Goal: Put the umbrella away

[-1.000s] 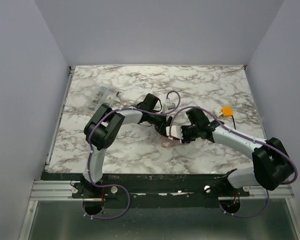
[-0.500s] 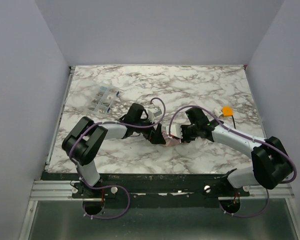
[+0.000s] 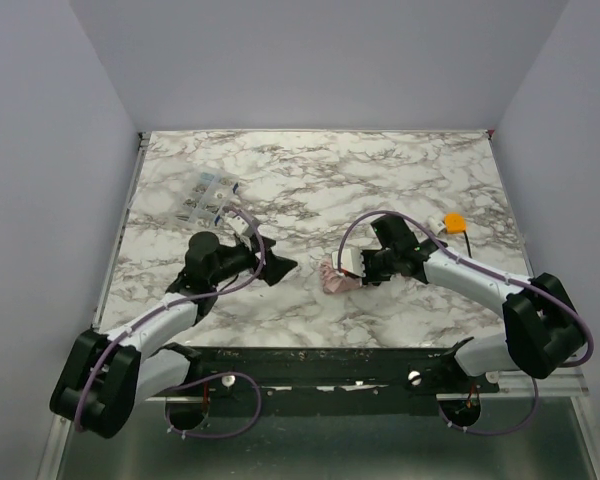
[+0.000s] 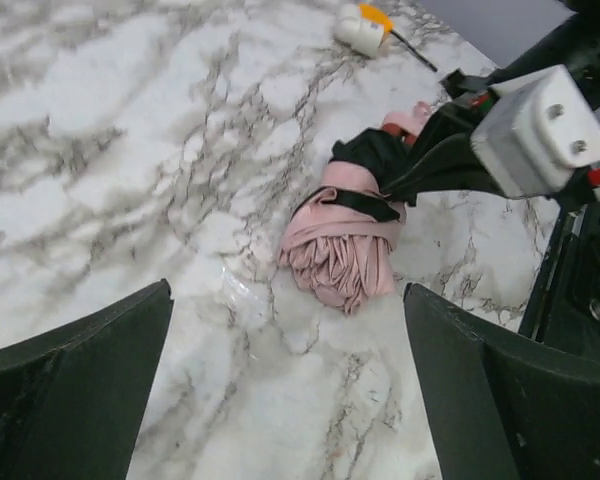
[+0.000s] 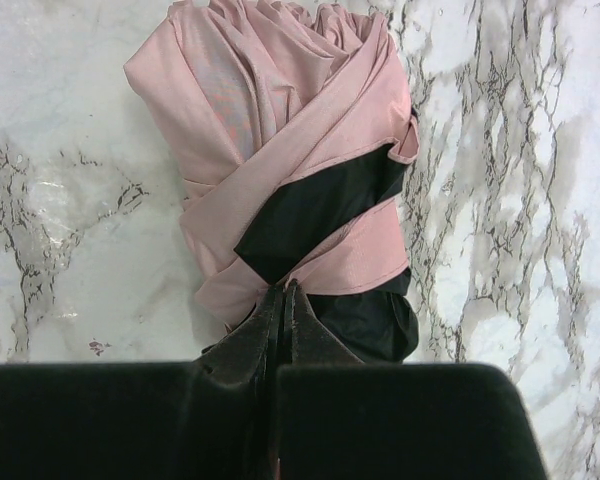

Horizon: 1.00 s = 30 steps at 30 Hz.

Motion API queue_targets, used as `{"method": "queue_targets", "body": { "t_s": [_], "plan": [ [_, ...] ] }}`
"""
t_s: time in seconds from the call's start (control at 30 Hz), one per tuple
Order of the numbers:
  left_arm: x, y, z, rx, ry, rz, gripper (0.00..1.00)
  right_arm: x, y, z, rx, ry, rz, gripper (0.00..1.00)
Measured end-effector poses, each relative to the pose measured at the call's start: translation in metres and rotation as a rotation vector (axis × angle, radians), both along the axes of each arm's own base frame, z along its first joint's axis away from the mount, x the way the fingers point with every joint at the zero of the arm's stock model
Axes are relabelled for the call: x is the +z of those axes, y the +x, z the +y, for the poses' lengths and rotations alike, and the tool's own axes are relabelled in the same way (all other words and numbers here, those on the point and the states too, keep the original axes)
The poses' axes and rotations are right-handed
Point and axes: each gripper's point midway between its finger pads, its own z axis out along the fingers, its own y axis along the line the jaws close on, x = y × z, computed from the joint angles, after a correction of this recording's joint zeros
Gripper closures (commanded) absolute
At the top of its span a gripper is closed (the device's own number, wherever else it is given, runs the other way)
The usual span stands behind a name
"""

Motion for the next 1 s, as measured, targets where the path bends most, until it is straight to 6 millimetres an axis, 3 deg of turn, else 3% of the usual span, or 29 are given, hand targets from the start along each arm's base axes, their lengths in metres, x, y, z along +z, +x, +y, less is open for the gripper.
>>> {"method": "queue_targets", "body": {
  "t_s": [0.1, 0.23, 0.33, 0.6, 0.7, 1.0],
  "plan": [
    [0.033, 0.003, 0.001, -0.042, 0.0, -0.187, 0.09, 0.0, 0.0, 0.0, 0.0, 0.0, 0.0, 1.0],
    [0.054, -0.014, -0.029, -0.227, 0.16, -0.543, 0.1, 0.0, 0.0, 0.0, 0.0, 0.001, 0.001, 1.0],
    [0.035, -0.025, -0.039, -0.334, 0.288, -0.665, 0.12, 0.0, 0.0, 0.0, 0.0, 0.001, 0.001, 1.0],
    [-0.044, -0.019, -0.055, -0.543, 0.669, -0.714, 0.07, 0.0, 0.0, 0.001, 0.004, 0.008, 0.001, 1.0],
    [-0.064, -0.018, -0.063, -0.601, 0.767, -0.703, 0.04, 0.0, 0.0, 0.002, 0.006, 0.013, 0.0, 1.0],
    [-0.068, -0.006, -0.095, -0.595, 0.808, -0.721, 0.02, 0.0, 0.007, -0.007, -0.04, 0.033, 0.005, 1.0]
  ]
}}
